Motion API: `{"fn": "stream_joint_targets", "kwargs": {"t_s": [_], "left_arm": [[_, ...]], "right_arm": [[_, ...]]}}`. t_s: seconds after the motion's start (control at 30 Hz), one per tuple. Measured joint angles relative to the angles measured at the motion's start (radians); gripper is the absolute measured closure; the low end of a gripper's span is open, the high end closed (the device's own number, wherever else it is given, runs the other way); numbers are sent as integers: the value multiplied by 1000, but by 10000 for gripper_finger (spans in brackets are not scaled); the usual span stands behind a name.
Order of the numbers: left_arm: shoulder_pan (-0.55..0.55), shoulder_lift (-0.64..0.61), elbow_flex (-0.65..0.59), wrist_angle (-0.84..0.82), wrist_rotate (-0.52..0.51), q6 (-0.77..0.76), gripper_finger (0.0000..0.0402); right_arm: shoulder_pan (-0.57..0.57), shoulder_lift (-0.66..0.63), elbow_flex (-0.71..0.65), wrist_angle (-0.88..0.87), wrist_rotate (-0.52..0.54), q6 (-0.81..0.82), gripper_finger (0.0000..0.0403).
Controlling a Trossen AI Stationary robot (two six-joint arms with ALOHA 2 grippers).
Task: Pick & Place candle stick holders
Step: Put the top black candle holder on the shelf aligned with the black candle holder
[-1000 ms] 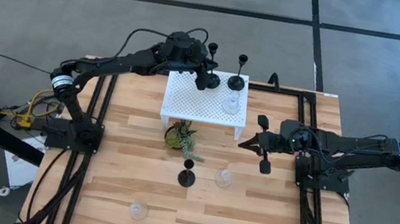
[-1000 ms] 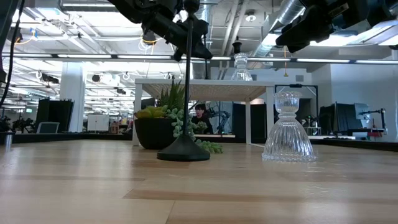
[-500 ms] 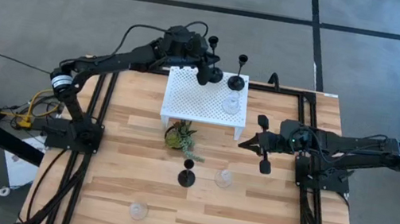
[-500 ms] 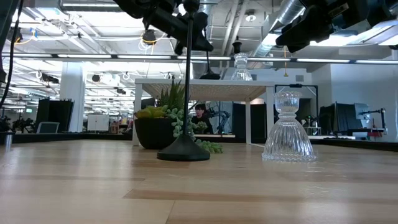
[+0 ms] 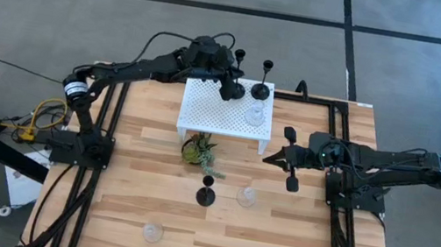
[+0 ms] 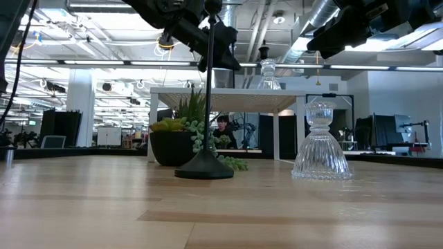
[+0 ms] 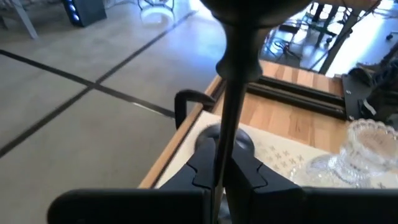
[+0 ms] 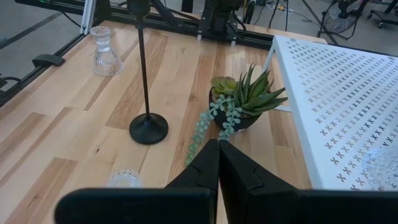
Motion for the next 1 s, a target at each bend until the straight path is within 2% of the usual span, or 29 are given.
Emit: {"fn": "stream_joint_targets", "kwargs": {"t_s": [0.17,0.33,0.87,1.0], "left_arm": [[7,-8,0,-12,-5,0,389],[5,-8,0,-58,-62,24,389],[6,-7,0,-48,-35,25,387],[5,-7,0,-20,-32,14,358]], "right_arm": [[-1,0,0,-1,0,-1,403],[-1,0,0,-2,0,-1,403],[0,0,0,-2,0,-16,403],[0,0,0,-6,0,-16,403]]}}
